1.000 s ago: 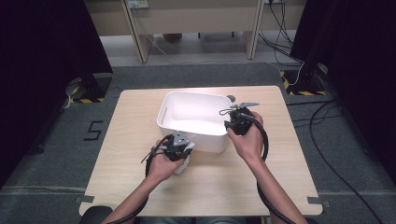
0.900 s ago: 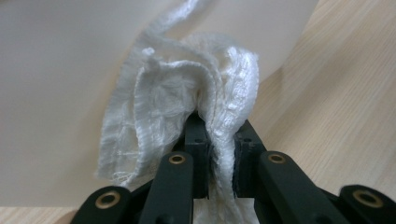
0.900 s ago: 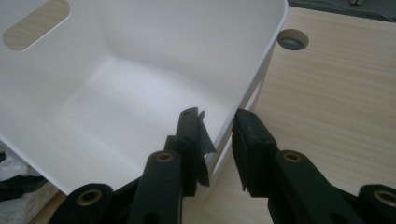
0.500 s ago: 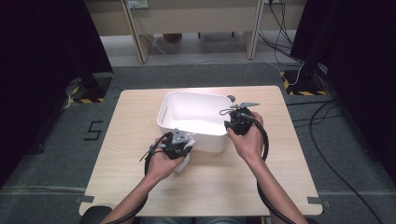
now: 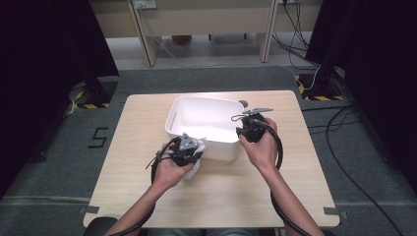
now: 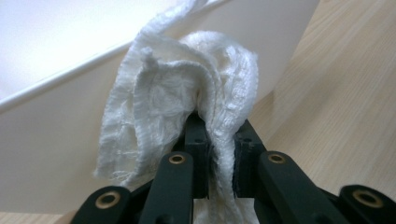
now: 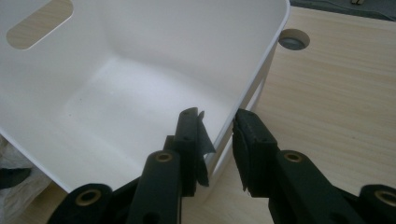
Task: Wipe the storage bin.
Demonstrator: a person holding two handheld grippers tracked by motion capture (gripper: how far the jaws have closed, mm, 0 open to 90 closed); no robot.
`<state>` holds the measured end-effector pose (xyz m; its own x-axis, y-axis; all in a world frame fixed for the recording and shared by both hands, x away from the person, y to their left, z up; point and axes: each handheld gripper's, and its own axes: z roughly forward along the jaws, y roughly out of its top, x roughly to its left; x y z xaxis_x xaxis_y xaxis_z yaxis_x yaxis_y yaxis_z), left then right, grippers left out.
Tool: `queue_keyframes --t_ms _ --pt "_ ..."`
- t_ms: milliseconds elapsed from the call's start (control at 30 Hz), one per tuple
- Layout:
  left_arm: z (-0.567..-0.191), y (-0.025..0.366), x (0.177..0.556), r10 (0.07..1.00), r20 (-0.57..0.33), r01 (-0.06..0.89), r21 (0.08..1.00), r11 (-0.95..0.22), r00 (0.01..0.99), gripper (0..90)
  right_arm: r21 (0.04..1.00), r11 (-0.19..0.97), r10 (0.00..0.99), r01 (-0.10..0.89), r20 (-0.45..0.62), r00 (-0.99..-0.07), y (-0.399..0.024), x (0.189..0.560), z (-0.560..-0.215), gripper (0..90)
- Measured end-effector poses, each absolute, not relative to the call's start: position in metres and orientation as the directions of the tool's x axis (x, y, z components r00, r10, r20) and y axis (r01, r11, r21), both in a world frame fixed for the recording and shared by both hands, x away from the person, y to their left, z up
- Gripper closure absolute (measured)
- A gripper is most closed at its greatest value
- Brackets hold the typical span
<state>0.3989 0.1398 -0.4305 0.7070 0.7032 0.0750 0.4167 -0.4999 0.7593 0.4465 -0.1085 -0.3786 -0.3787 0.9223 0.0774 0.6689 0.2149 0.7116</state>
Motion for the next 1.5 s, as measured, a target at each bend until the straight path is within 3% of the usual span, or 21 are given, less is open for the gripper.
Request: queue_keyframes --t_ms 1500 --pt "-0.422 0.126 0.398 0.685 0.088 0.389 0.767 -0.51 0.724 79.8 0.708 0.219 0.922 0.671 0.075 -0.38 -0.108 0.447 -0.378 71.7"
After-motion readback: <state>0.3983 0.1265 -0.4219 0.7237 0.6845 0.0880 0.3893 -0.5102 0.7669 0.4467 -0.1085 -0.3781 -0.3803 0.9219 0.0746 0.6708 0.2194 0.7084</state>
